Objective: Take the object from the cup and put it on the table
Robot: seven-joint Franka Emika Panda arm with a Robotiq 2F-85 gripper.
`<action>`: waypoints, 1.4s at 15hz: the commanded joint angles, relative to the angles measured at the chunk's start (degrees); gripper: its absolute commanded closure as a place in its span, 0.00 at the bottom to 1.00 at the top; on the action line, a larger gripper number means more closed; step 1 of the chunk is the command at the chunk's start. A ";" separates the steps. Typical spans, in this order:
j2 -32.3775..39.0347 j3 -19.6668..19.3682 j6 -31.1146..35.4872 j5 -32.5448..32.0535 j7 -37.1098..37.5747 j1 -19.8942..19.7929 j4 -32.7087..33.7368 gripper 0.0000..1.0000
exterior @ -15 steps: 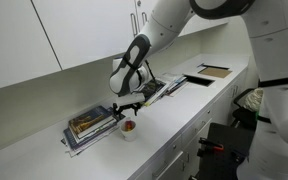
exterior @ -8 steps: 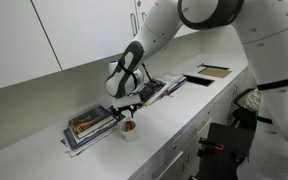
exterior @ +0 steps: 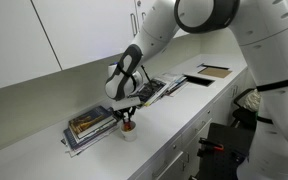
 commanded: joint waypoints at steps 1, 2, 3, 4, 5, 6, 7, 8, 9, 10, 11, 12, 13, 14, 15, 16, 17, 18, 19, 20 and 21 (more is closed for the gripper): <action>-0.36 -0.85 -1.70 0.68 0.22 1.28 0.62 0.92; -1.34 -0.64 -1.05 0.54 -0.33 1.50 -0.18 0.92; -2.16 -0.85 -0.78 -0.20 -0.25 2.08 -0.70 0.92; -3.54 -1.16 -0.30 -1.36 -0.18 2.91 -1.57 0.92; -4.74 -2.02 -0.52 -3.53 0.77 4.16 -2.04 0.92; -6.28 -3.23 -0.22 -6.88 1.97 5.75 -2.71 0.92; -7.78 -3.53 -0.54 -8.72 2.25 6.42 -3.09 0.92; -9.21 -3.80 -0.50 -10.45 2.80 7.04 -3.43 0.92; -10.60 -4.02 -0.44 -12.25 3.82 7.63 -3.74 0.92; -11.93 -3.98 -0.94 -13.79 4.40 7.91 -3.87 0.92; -13.21 -4.04 -1.60 -15.67 5.52 8.21 -4.12 0.92; -14.45 -3.96 -2.50 -17.05 6.38 8.13 -4.44 0.92; -15.77 -3.66 -3.33 -18.00 7.07 7.81 -4.95 0.92; -17.43 -3.16 -4.64 -17.73 7.02 7.05 -6.04 0.92; -19.22 -2.87 -6.14 -17.17 6.88 6.23 -7.53 0.92; -21.01 -2.73 -7.23 -16.04 6.86 5.16 -9.33 0.92; -22.75 -2.82 -8.12 -15.08 7.24 3.98 -11.34 0.92; -24.12 -2.97 -9.42 -13.05 8.18 2.51 -13.25 0.92; -25.40 -3.25 -9.28 -12.22 8.84 1.14 -15.45 0.92; -26.61 -3.69 -8.64 -11.46 9.66 -0.37 -17.82 0.92; -27.46 -3.94 -8.20 -10.01 9.79 -1.92 -19.86 0.92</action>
